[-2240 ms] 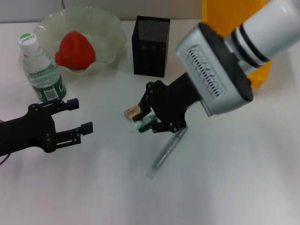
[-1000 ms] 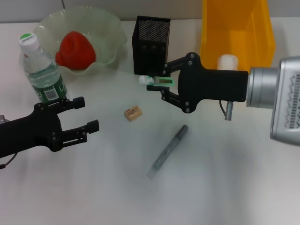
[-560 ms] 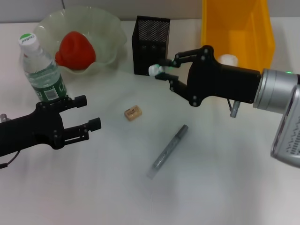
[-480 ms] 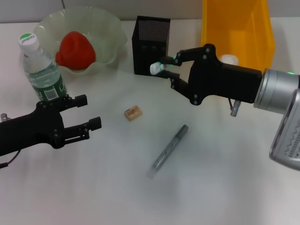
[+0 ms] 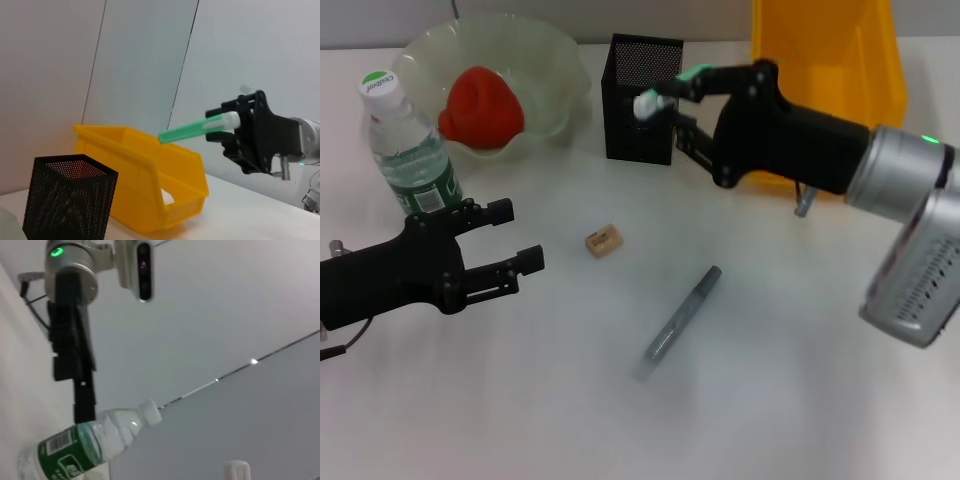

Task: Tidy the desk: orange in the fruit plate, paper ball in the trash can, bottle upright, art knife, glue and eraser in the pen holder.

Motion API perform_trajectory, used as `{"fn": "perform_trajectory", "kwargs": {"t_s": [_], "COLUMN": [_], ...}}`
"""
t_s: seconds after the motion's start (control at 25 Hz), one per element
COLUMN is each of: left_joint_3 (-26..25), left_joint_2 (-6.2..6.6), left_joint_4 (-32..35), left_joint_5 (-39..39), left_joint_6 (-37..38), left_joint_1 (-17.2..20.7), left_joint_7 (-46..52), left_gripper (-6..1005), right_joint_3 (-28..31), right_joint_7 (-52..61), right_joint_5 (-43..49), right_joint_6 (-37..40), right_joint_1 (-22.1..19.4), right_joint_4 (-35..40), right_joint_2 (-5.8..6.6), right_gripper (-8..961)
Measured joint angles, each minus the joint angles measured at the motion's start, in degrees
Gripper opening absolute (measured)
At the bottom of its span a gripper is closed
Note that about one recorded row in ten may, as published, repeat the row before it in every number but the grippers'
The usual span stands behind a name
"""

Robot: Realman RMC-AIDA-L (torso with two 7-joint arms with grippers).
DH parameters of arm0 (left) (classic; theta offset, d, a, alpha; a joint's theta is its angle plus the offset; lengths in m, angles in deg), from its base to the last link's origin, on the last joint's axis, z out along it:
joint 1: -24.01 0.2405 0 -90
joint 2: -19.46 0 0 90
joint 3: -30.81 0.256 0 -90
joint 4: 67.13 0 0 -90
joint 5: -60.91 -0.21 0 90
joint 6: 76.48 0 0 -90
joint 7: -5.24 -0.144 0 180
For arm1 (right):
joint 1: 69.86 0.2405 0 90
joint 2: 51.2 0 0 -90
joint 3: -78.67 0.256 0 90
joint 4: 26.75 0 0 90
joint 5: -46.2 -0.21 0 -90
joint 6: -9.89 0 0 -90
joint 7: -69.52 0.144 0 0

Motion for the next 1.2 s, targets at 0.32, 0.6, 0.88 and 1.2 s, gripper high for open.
{"fn": "perform_trajectory", "kwargs": {"t_s": [0.32,0.6,0.88,1.2], "left_joint_3": [-1.0,-3.2,-3.0,-3.2], "left_joint_2": [-0.95,-1.17,-1.24,-1.29], "left_joint_4": [-0.3,-3.8,-4.7,-5.9], "left_joint_5": [2.6,3.1,3.1,4.8], "left_joint_6": [-0.8,-1.4,-1.6,-1.6], "left_joint_1": [0.6,0.2,-0.6,-0.6], "left_joint_7": [-2.3,-6.6,-6.8,-8.0], "left_gripper": [787,786,786,787], "right_joint_3": [2.2,5.9,9.4,9.4], "right_joint_7": [3.6,11.1,18.6,28.9], "right_joint_5": [-1.0,-1.1,-1.1,-1.1], "right_joint_6": [-0.5,-0.5,-5.4,-12.1], "right_joint_1": [6.4,9.1,13.6,17.6], "right_joint_4": [-7.7,-9.8,-13.1,-14.8], "right_joint_2": [0.03,-0.10,-0.23,-0.34], "right_gripper": [187,187,186,186]}}
